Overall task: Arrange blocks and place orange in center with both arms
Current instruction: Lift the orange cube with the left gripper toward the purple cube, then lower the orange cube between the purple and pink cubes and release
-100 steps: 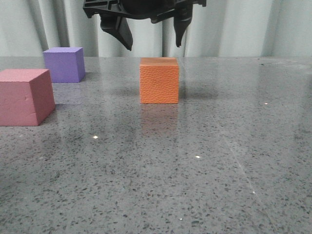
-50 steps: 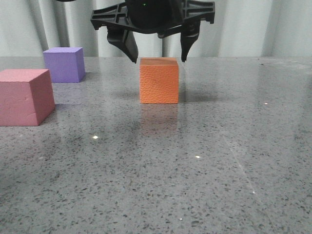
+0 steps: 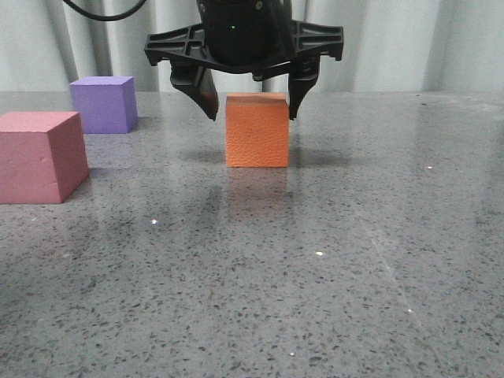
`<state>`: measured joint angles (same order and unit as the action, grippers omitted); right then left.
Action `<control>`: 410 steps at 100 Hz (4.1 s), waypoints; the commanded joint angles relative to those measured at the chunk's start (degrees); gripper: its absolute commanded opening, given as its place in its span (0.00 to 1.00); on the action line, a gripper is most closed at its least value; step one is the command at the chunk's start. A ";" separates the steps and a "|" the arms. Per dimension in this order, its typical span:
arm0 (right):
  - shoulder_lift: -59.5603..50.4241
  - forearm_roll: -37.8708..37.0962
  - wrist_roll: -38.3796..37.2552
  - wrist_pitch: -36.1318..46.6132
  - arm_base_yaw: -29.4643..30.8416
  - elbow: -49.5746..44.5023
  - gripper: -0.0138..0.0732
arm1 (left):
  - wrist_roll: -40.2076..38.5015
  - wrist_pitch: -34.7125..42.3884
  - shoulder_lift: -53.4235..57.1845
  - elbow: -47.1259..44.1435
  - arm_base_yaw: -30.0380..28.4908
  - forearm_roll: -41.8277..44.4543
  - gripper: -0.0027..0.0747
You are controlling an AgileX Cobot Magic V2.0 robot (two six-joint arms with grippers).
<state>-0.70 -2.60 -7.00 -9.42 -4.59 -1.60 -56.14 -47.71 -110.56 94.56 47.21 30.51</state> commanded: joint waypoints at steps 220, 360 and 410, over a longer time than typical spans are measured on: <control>-0.42 -0.07 0.53 4.92 0.34 0.80 0.02 | -1.33 17.65 27.18 -27.89 -19.05 11.79 0.18; -0.42 -0.07 0.53 4.92 0.34 0.80 0.02 | 1.16 22.91 22.23 -29.54 -20.61 10.84 0.89; -0.42 -0.07 0.53 4.92 0.34 0.80 0.02 | 2.96 21.11 38.57 -30.60 -20.61 11.33 0.89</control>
<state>-0.70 -2.60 -7.00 -9.38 -4.59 -1.60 -54.02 -28.06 -78.49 63.34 26.65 40.51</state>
